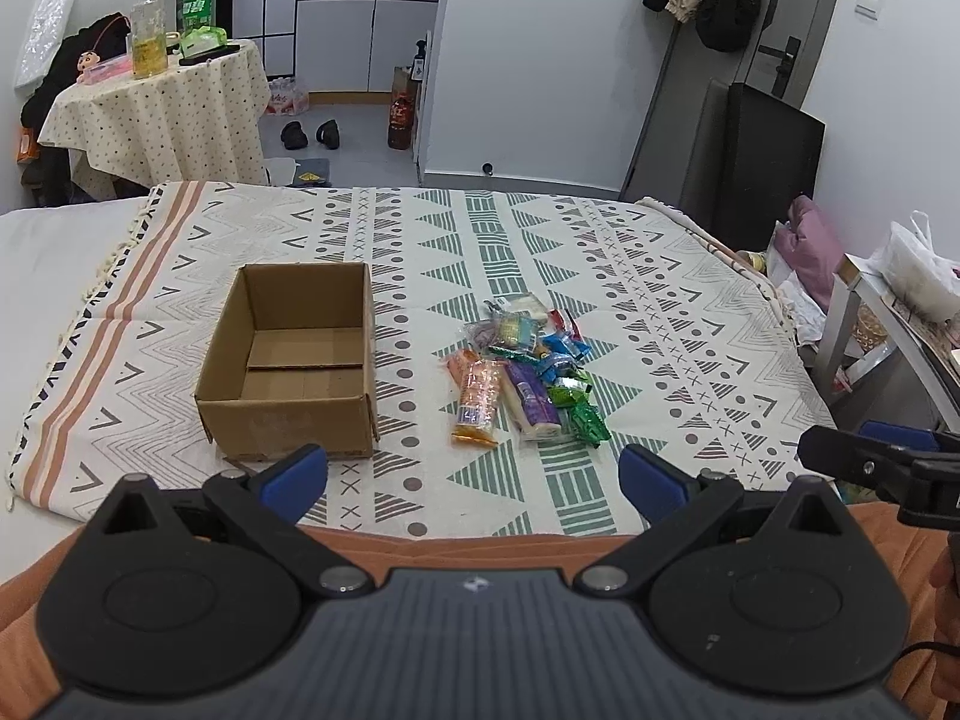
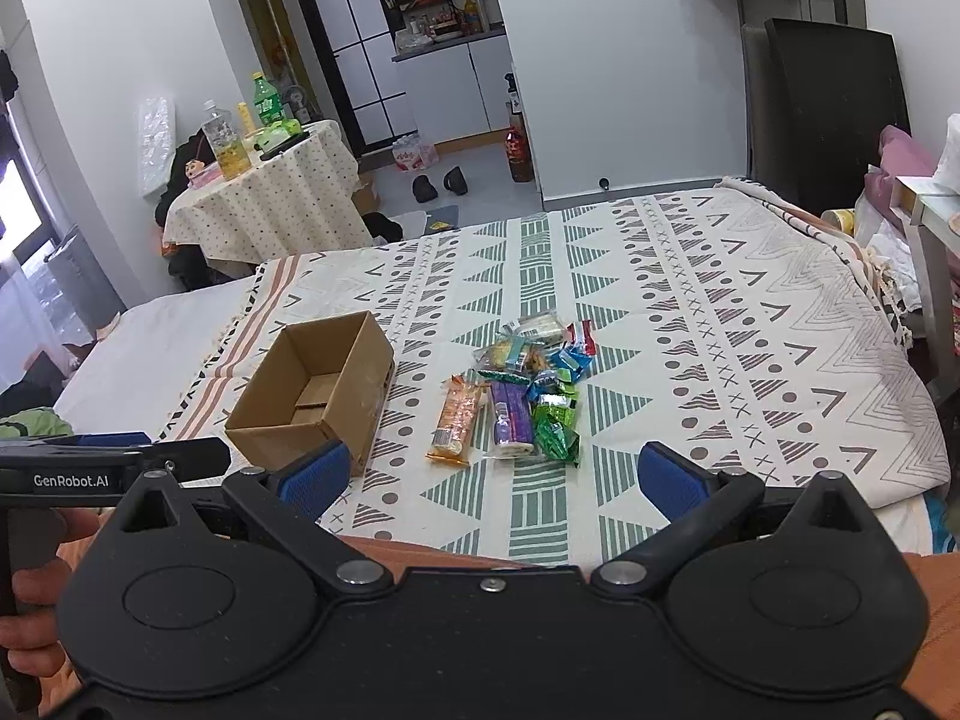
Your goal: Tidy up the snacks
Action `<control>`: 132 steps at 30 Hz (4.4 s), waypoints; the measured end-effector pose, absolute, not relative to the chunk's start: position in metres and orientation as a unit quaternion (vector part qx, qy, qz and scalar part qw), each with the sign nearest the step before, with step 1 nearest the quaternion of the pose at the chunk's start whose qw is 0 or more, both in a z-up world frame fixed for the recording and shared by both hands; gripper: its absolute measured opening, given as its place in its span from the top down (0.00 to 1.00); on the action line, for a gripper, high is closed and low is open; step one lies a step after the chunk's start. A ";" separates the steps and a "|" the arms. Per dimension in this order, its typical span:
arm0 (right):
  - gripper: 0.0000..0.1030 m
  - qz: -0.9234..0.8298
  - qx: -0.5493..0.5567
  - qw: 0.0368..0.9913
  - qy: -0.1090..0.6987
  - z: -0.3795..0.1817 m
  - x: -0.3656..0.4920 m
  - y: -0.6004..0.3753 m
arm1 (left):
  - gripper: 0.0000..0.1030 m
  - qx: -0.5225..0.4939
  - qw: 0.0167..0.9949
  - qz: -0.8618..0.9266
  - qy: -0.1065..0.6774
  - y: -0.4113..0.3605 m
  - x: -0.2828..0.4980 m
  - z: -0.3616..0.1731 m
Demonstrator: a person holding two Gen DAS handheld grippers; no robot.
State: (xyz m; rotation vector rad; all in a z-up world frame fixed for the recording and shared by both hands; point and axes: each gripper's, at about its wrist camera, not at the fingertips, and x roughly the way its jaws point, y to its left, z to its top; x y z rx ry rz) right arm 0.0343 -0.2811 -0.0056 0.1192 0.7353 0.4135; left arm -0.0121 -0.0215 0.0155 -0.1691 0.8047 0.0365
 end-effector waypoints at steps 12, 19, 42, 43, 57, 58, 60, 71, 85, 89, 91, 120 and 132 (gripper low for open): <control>0.00 0.202 0.054 0.912 0.354 -0.004 0.030 -0.281 | 0.00 -0.080 0.917 0.014 0.390 -0.026 -0.016 0.017; 0.00 0.201 0.054 0.912 0.353 -0.003 0.030 -0.282 | 0.00 -0.082 0.918 0.015 0.387 -0.025 -0.018 0.020; 0.00 0.198 0.053 0.913 0.352 -0.003 0.027 -0.285 | 0.00 -0.085 0.919 0.015 0.385 -0.024 -0.023 0.022; 0.00 0.198 0.053 0.913 0.352 -0.003 0.027 -0.285 | 0.00 -0.085 0.919 0.015 0.385 -0.024 -0.023 0.022; 0.00 0.200 0.034 0.912 0.358 -0.007 0.040 -0.281 | 0.00 -0.090 0.917 0.015 0.387 -0.024 -0.011 0.019; 0.00 0.199 0.033 0.912 0.358 -0.008 0.042 -0.280 | 0.00 -0.090 0.917 0.015 0.389 -0.023 -0.008 0.018; 0.00 0.197 0.031 0.912 0.359 -0.010 0.045 -0.279 | 0.00 -0.090 0.916 0.014 0.391 -0.023 -0.002 0.015; 0.00 0.184 0.036 0.909 0.371 -0.027 0.074 -0.283 | 0.00 -0.103 0.910 0.008 0.402 -0.019 0.030 -0.008; 0.00 0.179 0.056 0.897 0.399 -0.059 0.116 -0.293 | 0.00 -0.122 0.896 -0.014 0.426 -0.025 0.073 -0.040; 0.00 0.179 0.068 0.893 0.407 -0.068 0.128 -0.296 | 0.01 -0.132 0.893 -0.019 0.431 -0.027 0.085 -0.048; 0.00 0.181 0.075 0.892 0.408 -0.073 0.133 -0.298 | 0.01 -0.134 0.891 -0.019 0.434 -0.028 0.091 -0.052; 0.33 0.219 0.147 0.818 0.511 -0.177 0.232 -0.274 | 0.36 -0.131 0.850 -0.006 0.510 -0.031 0.206 -0.148; 0.44 0.236 0.120 0.800 0.539 -0.219 0.244 -0.256 | 0.45 -0.127 0.838 0.001 0.531 -0.031 0.225 -0.190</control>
